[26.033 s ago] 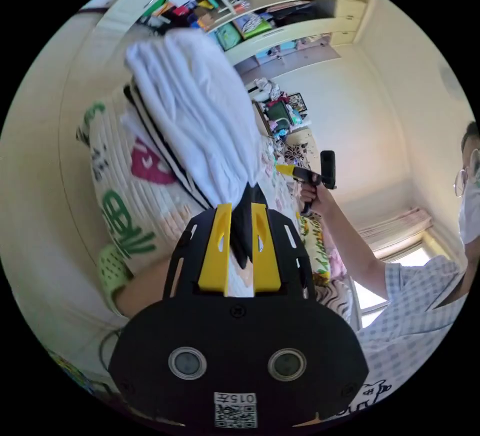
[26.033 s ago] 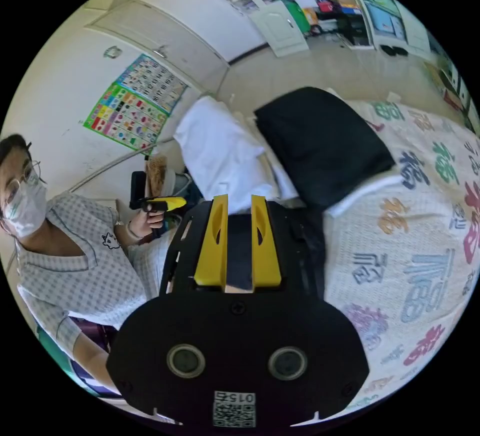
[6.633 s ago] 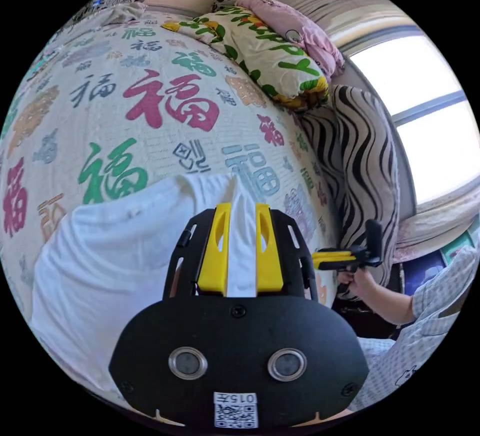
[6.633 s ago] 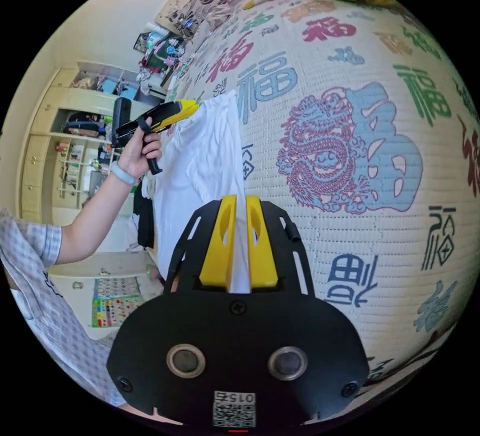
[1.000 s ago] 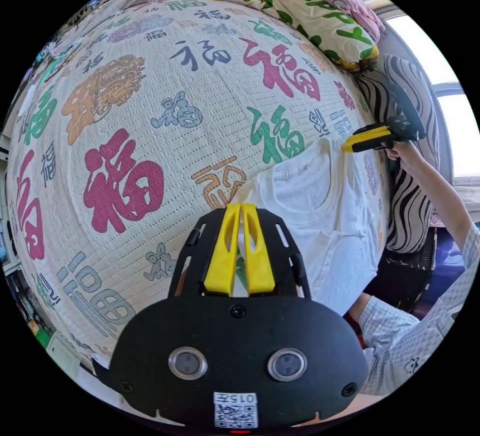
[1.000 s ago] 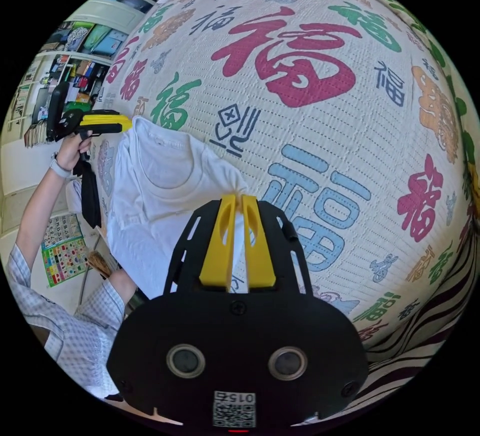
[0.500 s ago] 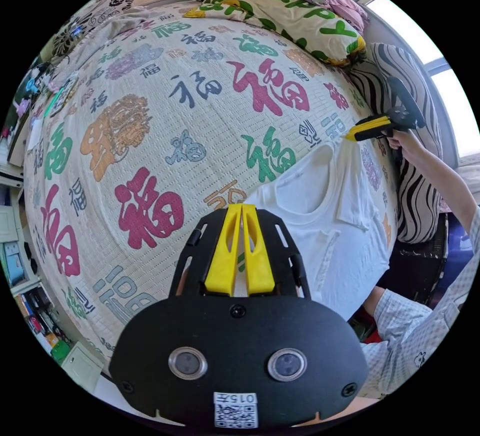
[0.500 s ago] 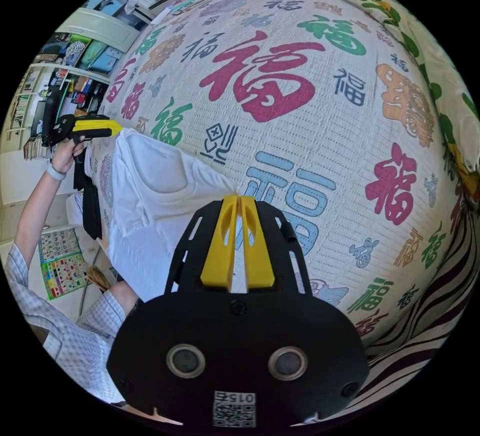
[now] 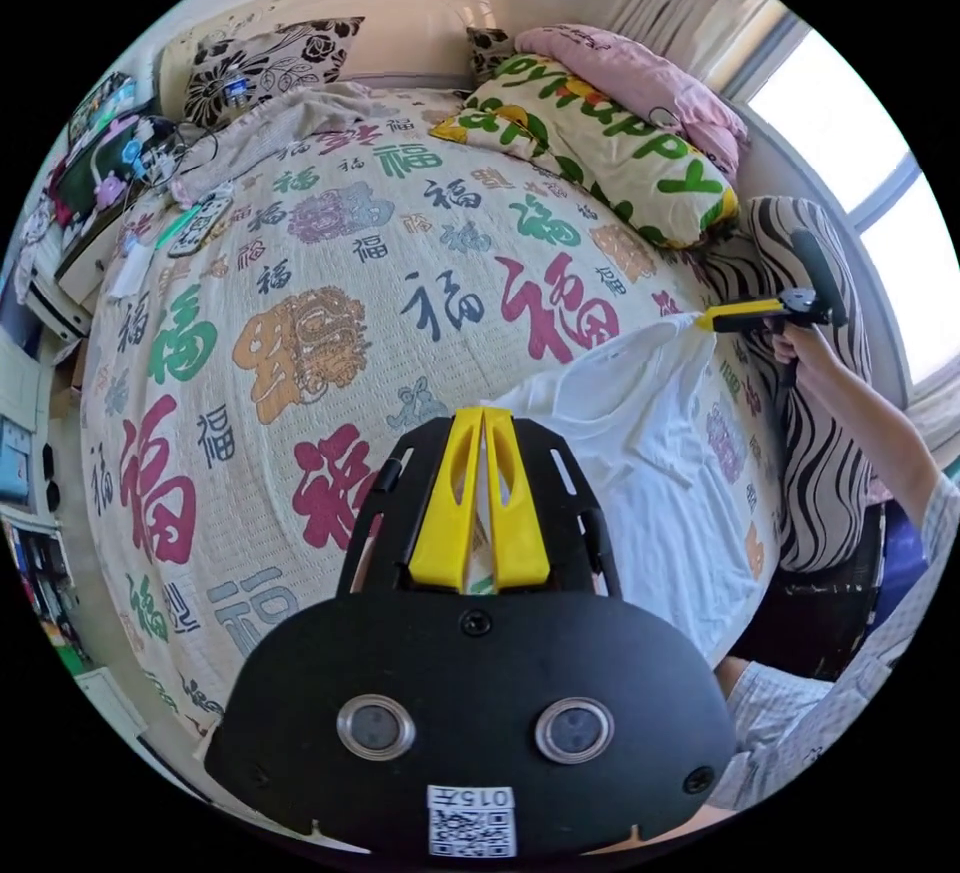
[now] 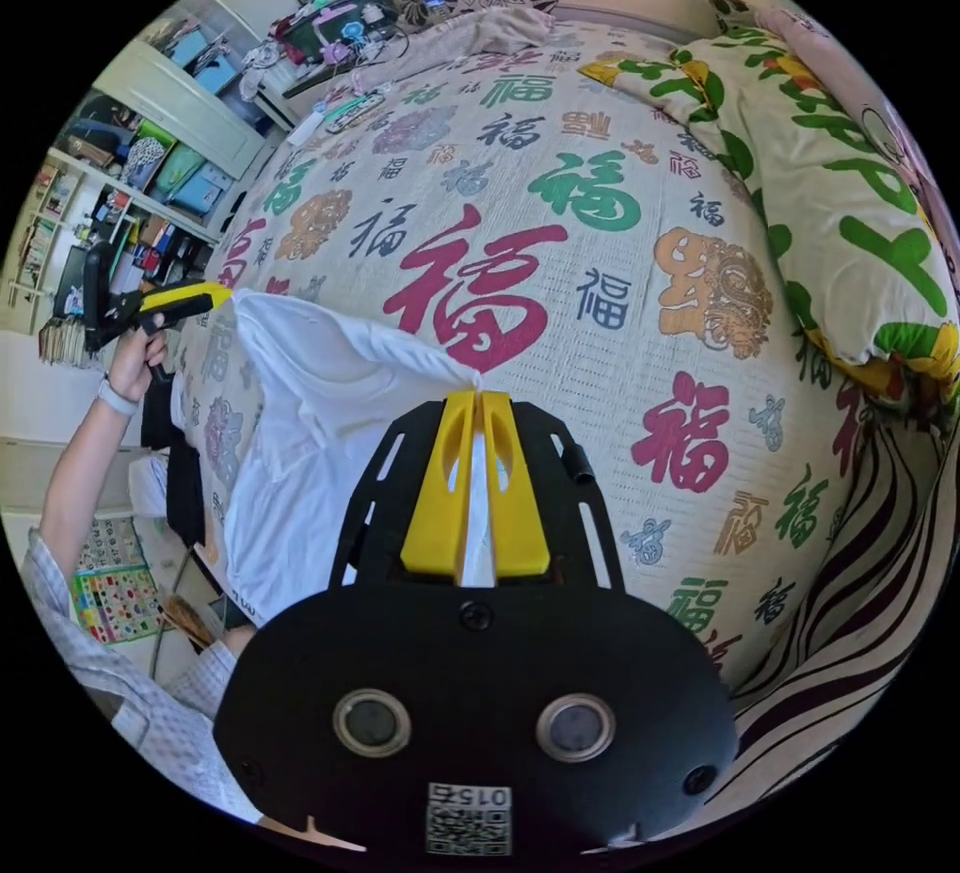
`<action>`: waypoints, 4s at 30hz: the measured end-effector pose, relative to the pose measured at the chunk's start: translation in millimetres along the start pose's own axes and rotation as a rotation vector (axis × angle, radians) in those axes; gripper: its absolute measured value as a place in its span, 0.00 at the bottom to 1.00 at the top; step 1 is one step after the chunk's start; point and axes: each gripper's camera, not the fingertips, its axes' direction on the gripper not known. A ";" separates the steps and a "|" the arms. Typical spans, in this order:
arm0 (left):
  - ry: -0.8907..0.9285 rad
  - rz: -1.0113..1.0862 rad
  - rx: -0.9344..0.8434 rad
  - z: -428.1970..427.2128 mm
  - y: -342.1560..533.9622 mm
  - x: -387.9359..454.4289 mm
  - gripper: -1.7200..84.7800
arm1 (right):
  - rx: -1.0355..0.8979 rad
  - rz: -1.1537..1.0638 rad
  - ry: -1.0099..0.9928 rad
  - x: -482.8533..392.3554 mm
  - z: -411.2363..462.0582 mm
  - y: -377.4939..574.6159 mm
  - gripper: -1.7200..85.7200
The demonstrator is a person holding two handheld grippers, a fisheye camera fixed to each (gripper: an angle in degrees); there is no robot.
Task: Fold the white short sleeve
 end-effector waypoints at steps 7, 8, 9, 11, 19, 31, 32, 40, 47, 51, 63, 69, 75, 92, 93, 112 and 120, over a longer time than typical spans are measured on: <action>0.090 0.131 0.076 -29.9 129.8 51.2 0.01 | 0.026 -0.124 -0.176 -13.4 -4.0 135.3 0.01; 0.122 0.132 0.062 -31.1 155.7 60.3 0.01 | 0.021 -0.135 -0.192 -18.8 -1.6 162.9 0.01; 0.132 0.131 0.048 -31.0 168.8 64.8 0.01 | 0.018 -0.142 -0.202 -22.0 0.3 176.8 0.01; 0.180 0.123 -0.032 -24.8 221.9 84.3 0.01 | -0.024 -0.161 -0.219 -37.1 13.4 231.7 0.01; 0.215 -0.007 -0.240 8.8 363.5 130.4 0.01 | -0.217 -0.207 -0.200 -86.2 79.3 365.5 0.02; 0.277 -0.312 -0.144 35.8 425.6 123.3 0.10 | -0.236 -0.179 -0.127 -93.2 127.2 420.4 0.02; 0.301 -0.332 -0.130 43.0 426.5 123.5 0.12 | -0.238 -0.170 -0.129 -93.0 130.4 422.7 0.02; 0.333 -0.366 -0.108 50.5 446.6 120.2 0.02 | -0.237 -0.185 -0.115 -98.0 140.8 441.8 0.02; 0.309 -0.369 -0.137 23.0 478.0 112.6 0.01 | -0.239 -0.244 -0.130 -106.5 151.1 466.2 0.03; 0.308 -0.386 -0.163 31.5 491.4 109.5 0.01 | -0.279 -0.324 -0.085 -117.8 165.5 479.5 0.03; 0.239 -0.368 -0.247 24.6 507.9 108.2 0.02 | -0.262 -0.366 0.030 -110.6 158.1 510.9 0.06; 0.278 -0.335 -0.236 39.3 497.3 103.9 0.02 | -0.330 -0.340 -0.103 -105.9 212.0 498.0 0.03; 0.317 -0.265 -0.334 35.8 499.3 80.7 0.03 | -0.272 -0.133 -0.225 -51.1 201.3 499.4 0.02; 0.344 -0.564 -0.017 36.1 418.8 -54.0 0.06 | -0.026 0.384 -0.464 124.3 224.4 431.1 0.07; 0.348 -0.566 -0.016 35.3 420.3 -55.3 0.05 | -0.021 0.386 -0.459 125.7 224.5 431.8 0.06; 0.206 -0.444 0.115 -27.5 491.8 -41.4 0.09 | 0.107 0.367 -0.388 128.8 218.4 496.1 0.09; 0.295 -0.505 -0.119 -23.7 576.4 31.9 0.10 | -0.174 0.302 -0.391 45.1 244.6 546.4 0.10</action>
